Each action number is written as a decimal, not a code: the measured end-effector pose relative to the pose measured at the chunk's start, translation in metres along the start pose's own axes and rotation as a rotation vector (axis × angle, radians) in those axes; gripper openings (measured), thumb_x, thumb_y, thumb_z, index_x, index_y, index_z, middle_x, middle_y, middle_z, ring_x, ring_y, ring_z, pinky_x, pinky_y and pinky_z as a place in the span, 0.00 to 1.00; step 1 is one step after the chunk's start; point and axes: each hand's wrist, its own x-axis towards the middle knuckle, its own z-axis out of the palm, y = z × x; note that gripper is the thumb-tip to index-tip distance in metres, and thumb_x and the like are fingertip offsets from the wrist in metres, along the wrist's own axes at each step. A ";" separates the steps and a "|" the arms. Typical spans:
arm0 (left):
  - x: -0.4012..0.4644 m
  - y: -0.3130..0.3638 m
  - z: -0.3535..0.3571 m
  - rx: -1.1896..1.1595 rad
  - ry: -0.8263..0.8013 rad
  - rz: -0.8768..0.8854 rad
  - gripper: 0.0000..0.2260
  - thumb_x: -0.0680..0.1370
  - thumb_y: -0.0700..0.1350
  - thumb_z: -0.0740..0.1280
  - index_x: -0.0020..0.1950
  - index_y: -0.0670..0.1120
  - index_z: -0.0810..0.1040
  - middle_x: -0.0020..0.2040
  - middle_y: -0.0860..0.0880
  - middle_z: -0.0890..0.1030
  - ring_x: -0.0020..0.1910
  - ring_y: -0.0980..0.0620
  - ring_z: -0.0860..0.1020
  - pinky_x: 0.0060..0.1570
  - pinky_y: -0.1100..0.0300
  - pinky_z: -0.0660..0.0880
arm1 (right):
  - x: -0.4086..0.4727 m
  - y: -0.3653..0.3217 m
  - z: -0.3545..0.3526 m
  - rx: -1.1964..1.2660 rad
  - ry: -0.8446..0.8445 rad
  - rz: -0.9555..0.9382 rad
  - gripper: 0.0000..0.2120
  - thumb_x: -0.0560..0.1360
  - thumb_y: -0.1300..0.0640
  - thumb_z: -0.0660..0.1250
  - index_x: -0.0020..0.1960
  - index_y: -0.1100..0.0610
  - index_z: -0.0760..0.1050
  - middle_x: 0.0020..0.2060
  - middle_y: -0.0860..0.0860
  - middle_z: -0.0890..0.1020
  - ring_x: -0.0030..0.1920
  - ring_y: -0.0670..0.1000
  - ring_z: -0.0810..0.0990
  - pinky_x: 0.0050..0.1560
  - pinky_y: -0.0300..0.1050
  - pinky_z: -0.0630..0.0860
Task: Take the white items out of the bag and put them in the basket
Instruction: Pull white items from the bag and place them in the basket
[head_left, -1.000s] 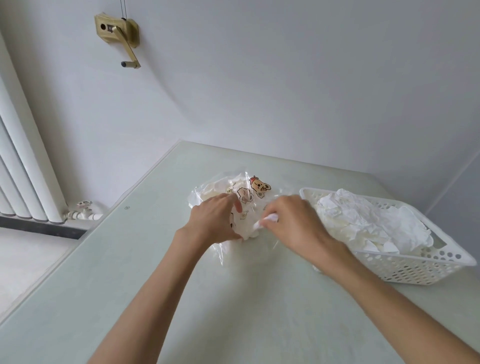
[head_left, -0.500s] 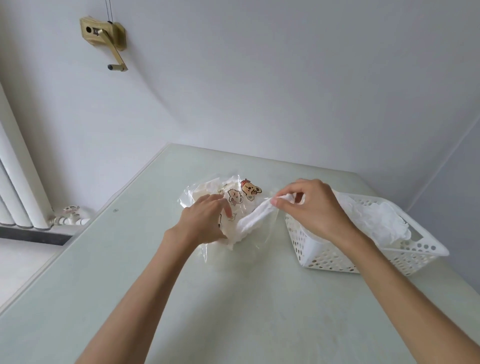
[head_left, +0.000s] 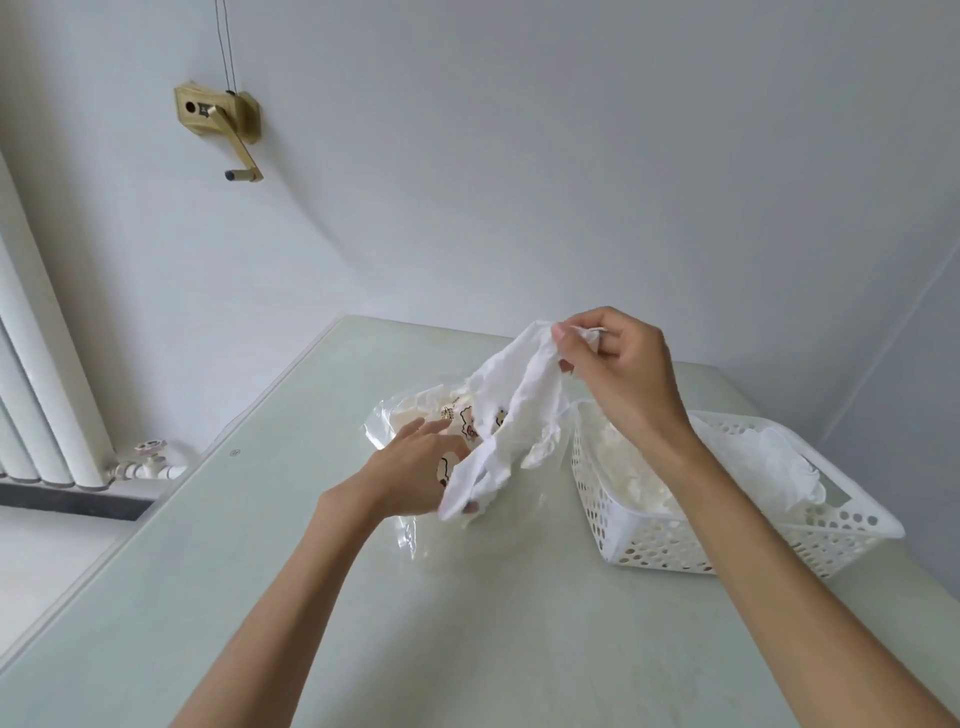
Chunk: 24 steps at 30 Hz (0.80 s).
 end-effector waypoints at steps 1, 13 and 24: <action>0.000 0.001 -0.003 -0.051 0.021 0.049 0.11 0.75 0.47 0.71 0.57 0.52 0.76 0.64 0.54 0.70 0.76 0.54 0.54 0.71 0.59 0.52 | 0.002 -0.002 0.000 -0.020 -0.067 0.020 0.05 0.76 0.56 0.68 0.45 0.58 0.79 0.33 0.49 0.83 0.36 0.44 0.83 0.44 0.42 0.77; -0.009 0.037 -0.039 -0.808 0.085 0.086 0.33 0.72 0.48 0.75 0.72 0.59 0.63 0.66 0.61 0.71 0.67 0.64 0.69 0.67 0.60 0.67 | -0.002 0.000 -0.038 0.410 -0.286 0.285 0.11 0.80 0.55 0.61 0.40 0.53 0.75 0.33 0.50 0.72 0.36 0.46 0.75 0.40 0.35 0.73; 0.009 0.101 -0.036 -1.016 0.060 0.176 0.11 0.78 0.51 0.65 0.43 0.47 0.83 0.38 0.53 0.77 0.43 0.55 0.78 0.56 0.58 0.78 | -0.025 0.024 -0.118 0.401 -0.160 0.350 0.10 0.73 0.49 0.67 0.45 0.56 0.78 0.39 0.54 0.71 0.38 0.46 0.72 0.38 0.33 0.74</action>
